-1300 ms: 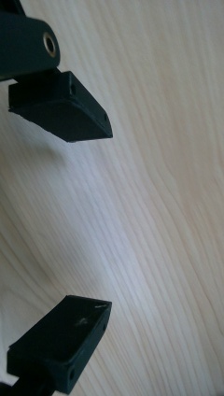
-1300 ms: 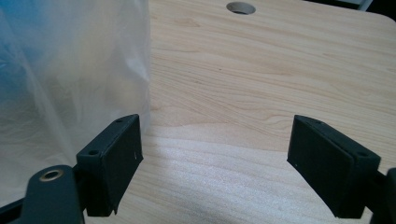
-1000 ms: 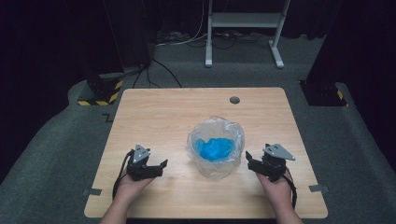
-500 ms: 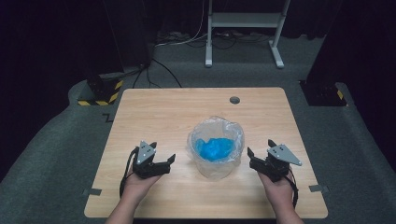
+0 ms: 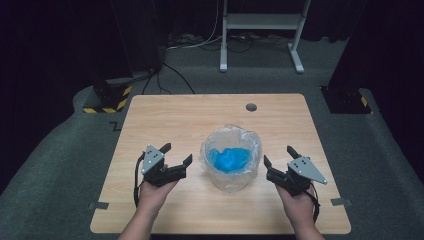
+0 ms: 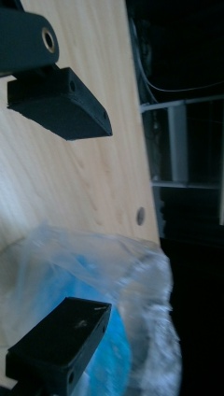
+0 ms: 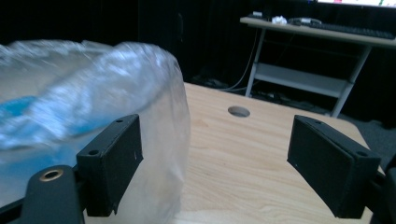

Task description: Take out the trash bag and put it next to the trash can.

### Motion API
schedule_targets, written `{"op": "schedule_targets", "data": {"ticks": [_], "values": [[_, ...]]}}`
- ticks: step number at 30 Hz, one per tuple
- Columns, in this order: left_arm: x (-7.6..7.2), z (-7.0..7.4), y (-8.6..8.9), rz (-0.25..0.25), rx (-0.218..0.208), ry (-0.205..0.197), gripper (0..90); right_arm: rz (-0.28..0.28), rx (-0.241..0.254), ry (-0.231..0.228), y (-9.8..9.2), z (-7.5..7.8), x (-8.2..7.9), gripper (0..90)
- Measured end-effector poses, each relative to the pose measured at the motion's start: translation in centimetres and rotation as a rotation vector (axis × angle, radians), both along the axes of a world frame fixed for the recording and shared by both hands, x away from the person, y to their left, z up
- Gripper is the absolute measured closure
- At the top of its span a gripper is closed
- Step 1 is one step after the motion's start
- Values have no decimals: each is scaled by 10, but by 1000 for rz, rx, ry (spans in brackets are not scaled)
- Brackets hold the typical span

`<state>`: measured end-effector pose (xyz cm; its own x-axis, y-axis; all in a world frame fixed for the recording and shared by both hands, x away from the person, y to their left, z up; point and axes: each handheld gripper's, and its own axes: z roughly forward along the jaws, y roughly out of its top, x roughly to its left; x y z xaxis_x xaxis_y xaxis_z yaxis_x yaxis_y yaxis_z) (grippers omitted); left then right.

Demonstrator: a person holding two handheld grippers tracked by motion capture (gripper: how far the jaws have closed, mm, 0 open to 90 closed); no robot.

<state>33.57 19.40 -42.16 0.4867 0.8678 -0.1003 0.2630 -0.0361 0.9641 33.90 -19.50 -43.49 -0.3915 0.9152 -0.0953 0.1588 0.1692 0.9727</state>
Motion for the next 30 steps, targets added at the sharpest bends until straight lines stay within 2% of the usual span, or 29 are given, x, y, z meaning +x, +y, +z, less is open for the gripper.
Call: {"op": "schedule_targets", "data": {"ticks": [3, 5, 9, 13, 14, 15, 18, 21, 22, 24, 26, 27, 30], "values": [[-1, 10, -7, 6, -24, -42, 139, 9, 2, -23, 2, 5, -5, 176], [-1, 13, -13, 10, -32, -50, 142, 19, 32, -36, 2, 11, -8, 176], [5, 13, -28, 7, -30, -35, 150, 33, 65, -65, 4, 20, -13, 170], [12, 11, -38, 30, -52, -6, 151, 53, 83, -97, 8, 28, -14, 166], [14, 10, -39, 30, -76, 0, 154, 57, 88, -101, 10, 29, -15, 165], [14, 10, -41, 30, -82, -5, 157, 65, 83, -105, 12, 30, -14, 166], [14, 8, -44, 19, -63, -21, 184, 62, 56, -107, 19, 34, -13, 171], [13, 6, -46, 22, -55, -51, 214, 78, 70, -117, 25, 41, -11, 174], [13, 5, -45, 28, -69, -57, 242, 72, 70, -115, 27, 44, -9, 181], [14, 2, -45, 7, -98, -37, 293, 54, 84, -92, 32, 49, -3, 216], [15, -2, -46, 1, -92, -19, 328, 49, 102, -66, 35, 48, 2, 242], [15, -4, -48, -6, -96, -7, 352, 42, 100, -54, 37, 46, 3, 259], [16, -8, -50, -10, -89, 4, 430, 58, 115, -31, 38, 32, 2, 394]]}}
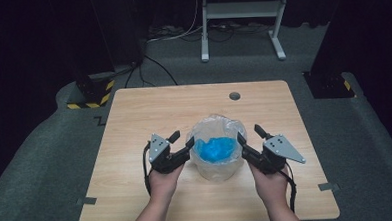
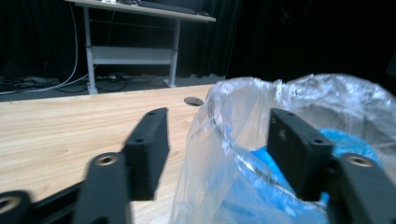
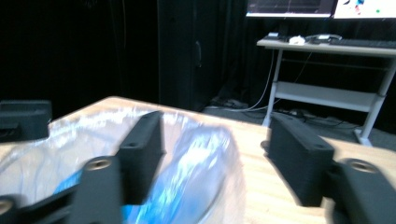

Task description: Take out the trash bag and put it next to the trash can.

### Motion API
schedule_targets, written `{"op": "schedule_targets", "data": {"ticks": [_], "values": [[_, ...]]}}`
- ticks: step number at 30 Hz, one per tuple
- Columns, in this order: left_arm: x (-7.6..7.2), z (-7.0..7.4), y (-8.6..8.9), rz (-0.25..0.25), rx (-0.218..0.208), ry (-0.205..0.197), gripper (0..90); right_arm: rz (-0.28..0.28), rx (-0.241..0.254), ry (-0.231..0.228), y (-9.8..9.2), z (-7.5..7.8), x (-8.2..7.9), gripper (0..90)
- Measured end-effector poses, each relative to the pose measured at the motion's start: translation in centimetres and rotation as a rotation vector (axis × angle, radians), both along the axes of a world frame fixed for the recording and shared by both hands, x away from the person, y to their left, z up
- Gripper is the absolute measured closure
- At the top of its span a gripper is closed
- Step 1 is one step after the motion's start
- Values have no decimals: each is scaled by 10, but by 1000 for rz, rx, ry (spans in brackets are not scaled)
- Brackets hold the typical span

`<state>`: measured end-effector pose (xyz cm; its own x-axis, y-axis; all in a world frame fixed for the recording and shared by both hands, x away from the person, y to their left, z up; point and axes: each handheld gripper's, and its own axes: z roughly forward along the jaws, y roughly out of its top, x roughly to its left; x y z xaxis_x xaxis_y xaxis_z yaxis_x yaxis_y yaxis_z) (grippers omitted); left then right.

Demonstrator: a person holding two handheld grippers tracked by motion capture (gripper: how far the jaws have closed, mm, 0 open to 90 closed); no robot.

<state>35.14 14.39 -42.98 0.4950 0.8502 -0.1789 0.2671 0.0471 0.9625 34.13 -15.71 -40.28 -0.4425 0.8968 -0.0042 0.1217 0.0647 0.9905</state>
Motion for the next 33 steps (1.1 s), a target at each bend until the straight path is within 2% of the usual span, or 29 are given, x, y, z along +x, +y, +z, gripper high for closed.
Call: {"op": "schedule_targets", "data": {"ticks": [2, 4, 7, 10, 14, 20, 24, 26, 29, 33], "values": [[0, -2, -2, -16, -14, 12, 469, -11, -44, 29, 3, -4, 2, 450], [-1, -3, -5, -18, -7, 8, 535, 5, -33, 40, 5, -7, 2, 517], [-4, -2, -6, -19, -1, -5, 606, -20, -61, 34, 9, -9, 1, 597], [-5, -2, -7, -17, -1, 0, 705, -37, -33, 83, 8, -11, 5, 654], [-6, -1, -9, -5, 2, -2, 778, -44, -46, 95, 8, -14, 6, 717], [-9, 0, -8, 13, 4, -19, 897, -64, -44, 79, 9, -17, 3, 884], [-9, 1, -8, 2, -3, -27, 898, -73, -30, 52, 9, -15, 1, 891], [-11, 5, -7, -2, -7, -48, 898, -77, -20, 30, 8, -12, -2, 891], [-15, 15, -6, -6, -35, -87, 898, -83, -6, -1, 7, -5, -5, 891], [-18, 27, -4, -8, -66, -107, 898, -87, 18, -31, 4, 3, -9, 891]]}}
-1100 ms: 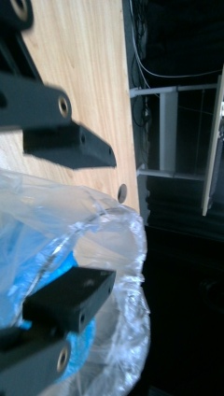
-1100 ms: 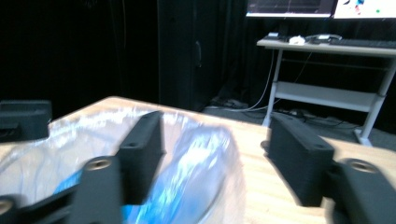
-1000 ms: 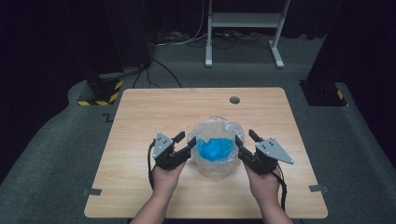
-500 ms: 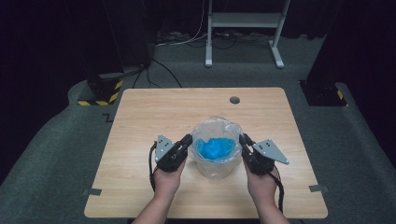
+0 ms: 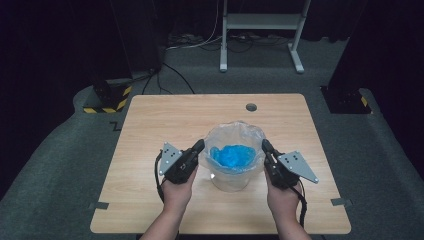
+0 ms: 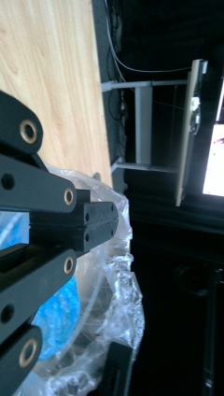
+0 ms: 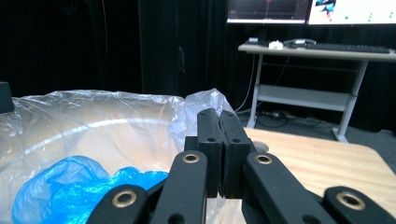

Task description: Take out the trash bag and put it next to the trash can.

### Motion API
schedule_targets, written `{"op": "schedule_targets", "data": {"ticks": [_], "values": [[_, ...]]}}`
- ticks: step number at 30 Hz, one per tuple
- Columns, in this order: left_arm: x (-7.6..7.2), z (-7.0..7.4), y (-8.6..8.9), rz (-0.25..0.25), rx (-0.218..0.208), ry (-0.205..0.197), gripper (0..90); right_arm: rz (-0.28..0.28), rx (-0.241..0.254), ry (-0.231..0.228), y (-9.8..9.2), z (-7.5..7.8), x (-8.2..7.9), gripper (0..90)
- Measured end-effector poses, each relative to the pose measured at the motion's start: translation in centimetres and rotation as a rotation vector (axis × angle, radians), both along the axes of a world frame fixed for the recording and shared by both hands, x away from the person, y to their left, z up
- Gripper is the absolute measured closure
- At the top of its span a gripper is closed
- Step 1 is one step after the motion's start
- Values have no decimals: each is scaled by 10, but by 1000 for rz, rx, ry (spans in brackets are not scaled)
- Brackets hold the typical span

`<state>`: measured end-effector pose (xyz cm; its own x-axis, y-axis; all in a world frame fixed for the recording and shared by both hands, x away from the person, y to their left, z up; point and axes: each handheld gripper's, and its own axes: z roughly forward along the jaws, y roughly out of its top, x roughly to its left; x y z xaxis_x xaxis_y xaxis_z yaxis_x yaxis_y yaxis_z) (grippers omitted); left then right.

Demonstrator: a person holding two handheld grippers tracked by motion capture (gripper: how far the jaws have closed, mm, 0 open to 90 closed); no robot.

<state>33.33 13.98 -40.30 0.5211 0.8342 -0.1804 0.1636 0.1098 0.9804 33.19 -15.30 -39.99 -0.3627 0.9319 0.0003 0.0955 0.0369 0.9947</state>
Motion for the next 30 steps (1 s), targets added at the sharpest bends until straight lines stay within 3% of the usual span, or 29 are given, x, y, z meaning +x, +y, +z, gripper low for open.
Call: {"op": "schedule_targets", "data": {"ticks": [3, 8, 15, 22, 30], "values": [[-1, 3, 0, -5, 2, -8, 898, -4, 14, -16, -1, 5, -3, 891], [0, -3, -1, -12, 2, 14, 898, 8, 27, -9, 6, 5, -6, 891], [1, -5, -1, -28, -1, 33, 898, 40, 49, -12, 36, 11, -11, 892], [0, -9, -4, -46, 4, 55, 898, 109, -15, -39, 79, 14, -20, 895], [2, -13, 0, -43, 1, 70, 896, 203, -53, 15, 109, -3, -29, 899]]}}
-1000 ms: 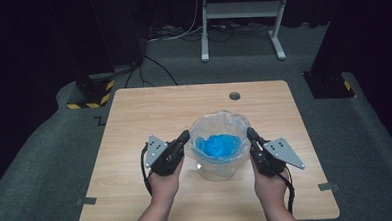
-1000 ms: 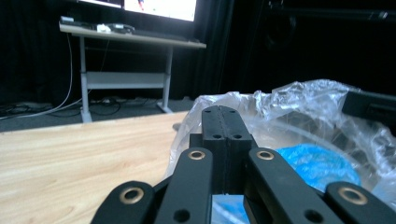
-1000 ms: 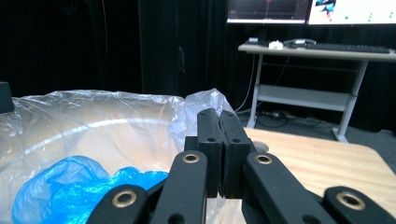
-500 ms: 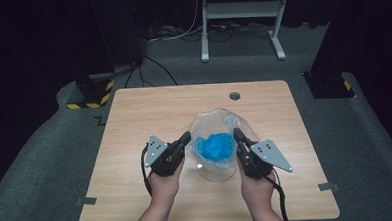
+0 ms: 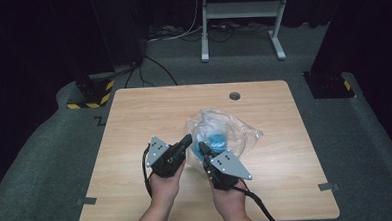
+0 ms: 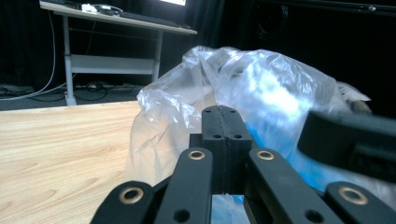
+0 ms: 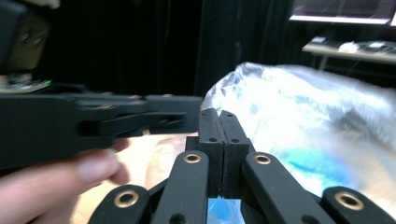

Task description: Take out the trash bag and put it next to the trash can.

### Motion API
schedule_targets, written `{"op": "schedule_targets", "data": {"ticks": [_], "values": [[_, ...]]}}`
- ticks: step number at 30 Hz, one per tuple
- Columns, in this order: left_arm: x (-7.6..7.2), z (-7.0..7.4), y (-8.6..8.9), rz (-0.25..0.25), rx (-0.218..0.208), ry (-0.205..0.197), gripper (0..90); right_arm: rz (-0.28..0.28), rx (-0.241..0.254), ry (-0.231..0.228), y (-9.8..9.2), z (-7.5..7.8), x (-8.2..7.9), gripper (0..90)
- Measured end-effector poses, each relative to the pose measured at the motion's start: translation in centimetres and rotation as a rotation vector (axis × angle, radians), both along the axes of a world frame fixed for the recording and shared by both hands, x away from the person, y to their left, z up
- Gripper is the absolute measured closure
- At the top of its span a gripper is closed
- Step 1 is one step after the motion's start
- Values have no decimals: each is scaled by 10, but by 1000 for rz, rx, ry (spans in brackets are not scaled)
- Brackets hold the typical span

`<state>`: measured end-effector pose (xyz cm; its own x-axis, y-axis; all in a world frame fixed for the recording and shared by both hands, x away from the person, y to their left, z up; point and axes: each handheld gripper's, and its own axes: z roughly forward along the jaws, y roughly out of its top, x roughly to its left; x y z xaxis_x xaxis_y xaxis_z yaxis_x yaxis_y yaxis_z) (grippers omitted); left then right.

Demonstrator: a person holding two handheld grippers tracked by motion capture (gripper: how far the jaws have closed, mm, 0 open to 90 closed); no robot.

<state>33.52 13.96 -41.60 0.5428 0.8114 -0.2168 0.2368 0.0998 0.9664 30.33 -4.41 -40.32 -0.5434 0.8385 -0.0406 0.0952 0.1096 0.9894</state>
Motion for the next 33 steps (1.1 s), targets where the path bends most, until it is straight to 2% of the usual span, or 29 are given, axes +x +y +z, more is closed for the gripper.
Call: {"op": "schedule_targets", "data": {"ticks": [4, 8, 10, 12, 15, 16, 17, 19, 20, 22, 23, 24, 26, 30, 33], "values": [[1, -3, 4, 6, -11, 15, 894, 28, -22, 72, 13, -8, 4, 899], [2, -2, 10, 19, -37, 20, 876, 32, -50, 77, 19, -14, 4, 898], [2, -1, 13, 28, -56, 23, 826, 29, -54, 72, 20, -15, 3, 898], [1, 0, 17, 38, -79, 20, 720, 27, -59, 65, 20, -17, 3, 897], [3, 2, 18, 39, -108, 33, 468, 22, -64, 56, 21, -19, 3, 895], [4, 2, 16, 23, -108, 46, 390, 23, -65, 54, 21, -20, 3, 895], [5, 2, 15, 17, -91, 52, 319, 22, -61, 55, 21, -21, 3, 893], [8, 0, 9, 0, -64, 86, 256, 22, -62, 50, 22, -22, 3, 889], [11, -3, 8, -4, -58, 110, 250, 22, -66, 43, 22, -23, 3, 885], [15, -8, 10, -27, -124, 149, 267, 22, -66, 38, 23, -23, 2, 881], [17, -10, 12, -48, -165, 173, 334, 24, -68, 34, 22, -24, 1, 876], [17, -10, 13, -55, -176, 178, 380, 26, -67, 33, 23, -24, 1, 869], [18, -11, 14, -71, -178, 177, 464, 33, -71, 27, 23, -24, 1, 837], [18, -13, 13, -69, -165, 192, 603, 49, -65, 15, 21, -23, -3, 765], [18, -14, 11, -58, -135, 190, 676, 47, -52, -4, 15, -16, -7, 745]]}}
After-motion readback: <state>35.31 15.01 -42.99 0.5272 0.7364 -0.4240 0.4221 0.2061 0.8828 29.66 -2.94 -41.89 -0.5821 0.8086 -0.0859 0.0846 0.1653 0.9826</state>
